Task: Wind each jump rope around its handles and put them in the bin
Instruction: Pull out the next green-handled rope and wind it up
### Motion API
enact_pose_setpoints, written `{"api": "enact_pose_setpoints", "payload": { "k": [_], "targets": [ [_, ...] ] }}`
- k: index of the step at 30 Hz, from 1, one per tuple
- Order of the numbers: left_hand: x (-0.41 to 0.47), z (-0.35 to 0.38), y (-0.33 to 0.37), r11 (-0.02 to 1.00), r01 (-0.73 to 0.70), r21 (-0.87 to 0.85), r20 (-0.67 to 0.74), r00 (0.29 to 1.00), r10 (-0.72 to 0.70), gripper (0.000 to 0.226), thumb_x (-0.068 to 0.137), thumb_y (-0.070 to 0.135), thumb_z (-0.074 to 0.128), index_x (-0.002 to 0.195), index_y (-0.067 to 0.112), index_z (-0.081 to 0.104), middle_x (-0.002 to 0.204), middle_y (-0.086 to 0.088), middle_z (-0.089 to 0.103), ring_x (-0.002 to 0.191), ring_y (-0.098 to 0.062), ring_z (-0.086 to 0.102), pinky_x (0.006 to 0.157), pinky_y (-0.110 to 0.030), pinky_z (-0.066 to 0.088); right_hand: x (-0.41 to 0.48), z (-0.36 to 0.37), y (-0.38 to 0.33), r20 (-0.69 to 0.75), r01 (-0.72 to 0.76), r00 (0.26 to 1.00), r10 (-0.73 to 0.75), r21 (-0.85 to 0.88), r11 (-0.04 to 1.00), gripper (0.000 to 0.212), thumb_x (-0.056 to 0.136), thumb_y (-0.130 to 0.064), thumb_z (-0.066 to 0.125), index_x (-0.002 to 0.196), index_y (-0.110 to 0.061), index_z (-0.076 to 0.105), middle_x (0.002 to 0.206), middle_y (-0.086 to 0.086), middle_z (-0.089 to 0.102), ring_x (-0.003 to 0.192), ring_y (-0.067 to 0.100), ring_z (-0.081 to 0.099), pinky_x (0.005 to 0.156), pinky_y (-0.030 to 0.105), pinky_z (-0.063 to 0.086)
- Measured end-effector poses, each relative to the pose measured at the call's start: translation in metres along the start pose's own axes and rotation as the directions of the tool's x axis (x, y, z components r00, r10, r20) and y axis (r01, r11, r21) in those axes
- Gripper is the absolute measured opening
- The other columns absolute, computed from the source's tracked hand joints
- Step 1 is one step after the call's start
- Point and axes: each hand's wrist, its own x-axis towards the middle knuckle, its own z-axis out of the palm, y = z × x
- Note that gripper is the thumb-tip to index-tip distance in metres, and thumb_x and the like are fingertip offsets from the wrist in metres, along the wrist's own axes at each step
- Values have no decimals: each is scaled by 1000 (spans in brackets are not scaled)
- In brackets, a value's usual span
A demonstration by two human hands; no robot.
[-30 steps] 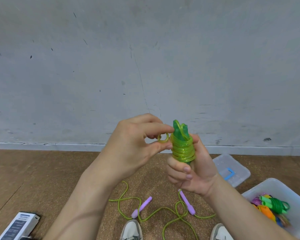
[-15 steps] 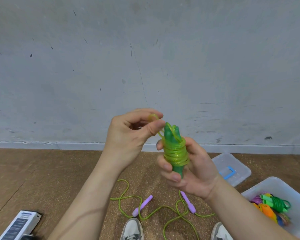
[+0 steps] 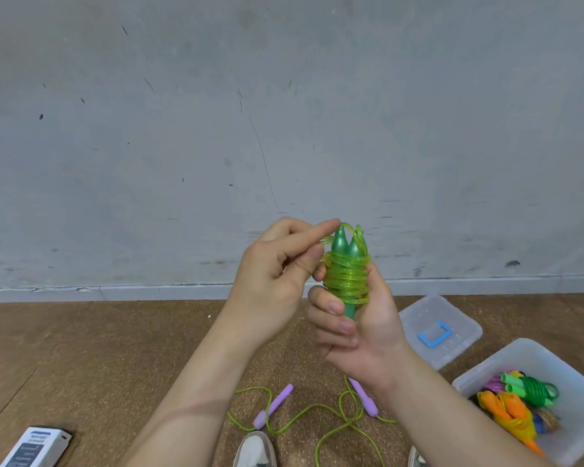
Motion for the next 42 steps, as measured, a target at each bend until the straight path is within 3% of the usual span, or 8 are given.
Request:
{"api": "enact_pose_setpoints", "payload": {
  "k": [5,8,14,21,29,35,38,42],
  "targets": [
    [1,0,6,978,104,-178,-139,982,-130,29,80,-9,66,91,17,73,74,3,64,59,2,58,60,-9,43,0,-1,0,-17,-18,1000,18,-41,999,36,84,-42,39,74,-12,58,45,0,38,29,6,30,27,11,14],
    [2,-2,7,964,161,-213,-151,969,-195,35,75,-11,70,93,20,70,64,5,65,54,-4,59,58,-14,48,1,0,2,-36,-35,999,33,-62,997,35,82,-41,40,73,-12,58,45,0,38,28,7,30,28,11,14],
    [2,-2,9,977,198,-74,-172,963,-208,30,71,-8,76,71,22,71,60,-3,68,52,-6,60,56,-17,49,2,1,3,-78,-39,996,32,-95,995,34,80,-41,42,71,-12,58,45,1,38,29,7,30,29,10,13],
    [0,-5,7,967,246,59,-243,943,-225,30,72,-4,77,69,26,73,66,1,71,59,-10,66,58,-16,50,5,3,6,-136,-21,991,-13,-242,970,35,83,-38,40,68,-13,60,47,3,38,31,9,29,32,11,12],
    [1,-5,2,948,317,29,-316,903,-292,25,72,-2,77,70,22,72,64,0,70,57,-6,64,57,-16,50,9,2,8,-225,-14,971,-83,-398,917,35,88,-40,43,77,-10,56,51,7,42,33,12,32,33,13,12],
    [3,-10,-5,855,432,-288,-177,853,-491,15,77,0,73,80,14,76,79,-8,75,84,-23,71,79,-30,58,8,-2,5,-303,51,917,-260,-556,830,38,94,-41,44,83,-7,57,51,11,45,35,17,35,34,15,16],
    [2,-10,-11,826,437,-356,-156,844,-514,17,74,-6,73,81,9,75,82,-13,74,84,-25,70,81,-31,57,8,-3,5,-302,77,899,-316,-602,795,40,97,-41,42,86,-5,57,52,11,47,36,18,37,34,15,19],
    [3,-6,-14,814,414,-407,-186,835,-518,17,62,4,80,77,6,73,78,-15,72,75,-23,69,77,-32,59,8,-1,7,-283,90,881,-380,-688,720,42,100,-42,41,83,-7,57,53,8,48,37,18,40,35,16,23]
  ]
}}
